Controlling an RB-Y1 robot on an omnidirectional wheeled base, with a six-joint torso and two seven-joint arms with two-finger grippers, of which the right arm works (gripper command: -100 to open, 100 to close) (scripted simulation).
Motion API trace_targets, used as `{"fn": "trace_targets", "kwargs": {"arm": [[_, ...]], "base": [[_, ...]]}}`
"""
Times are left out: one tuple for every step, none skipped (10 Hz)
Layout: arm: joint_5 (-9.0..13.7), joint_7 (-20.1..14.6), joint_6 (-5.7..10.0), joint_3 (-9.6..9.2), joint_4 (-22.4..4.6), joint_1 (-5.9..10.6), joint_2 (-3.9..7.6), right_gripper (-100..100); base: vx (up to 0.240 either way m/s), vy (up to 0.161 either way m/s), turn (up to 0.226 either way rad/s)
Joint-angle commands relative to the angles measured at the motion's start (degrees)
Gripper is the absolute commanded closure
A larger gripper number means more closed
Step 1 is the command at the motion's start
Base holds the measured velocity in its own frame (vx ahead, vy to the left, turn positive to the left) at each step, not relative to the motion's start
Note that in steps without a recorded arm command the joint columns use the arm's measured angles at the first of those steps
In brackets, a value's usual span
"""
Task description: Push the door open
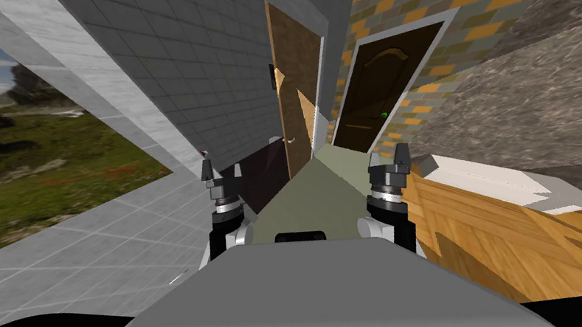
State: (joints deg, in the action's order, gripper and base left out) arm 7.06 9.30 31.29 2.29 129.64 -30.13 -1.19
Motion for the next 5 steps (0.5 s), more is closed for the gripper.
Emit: {"fn": "trace_targets", "kwargs": {"arm": [[-0.23, -0.26, 0.27, -0.32, -1.75, 0.74, 0.75, -100], [-0.36, -0.41, 0.43, -0.51, -2.79, 1.19, 1.11, -100], [-0.5, -0.57, 0.59, -0.7, -3.84, 1.63, 1.48, -100], [-0.63, -0.73, 0.75, -0.9, -4.88, 2.08, 1.84, -100], [-0.82, -0.94, 0.97, -1.16, -6.32, 2.69, 2.25, -100]], "base": [[0.162, 0.0, 0.055], [0.113, -0.037, 0.08], [0.097, -0.044, 0.048], [0.089, -0.037, 0.057], [0.085, -0.052, 0.056]]}}
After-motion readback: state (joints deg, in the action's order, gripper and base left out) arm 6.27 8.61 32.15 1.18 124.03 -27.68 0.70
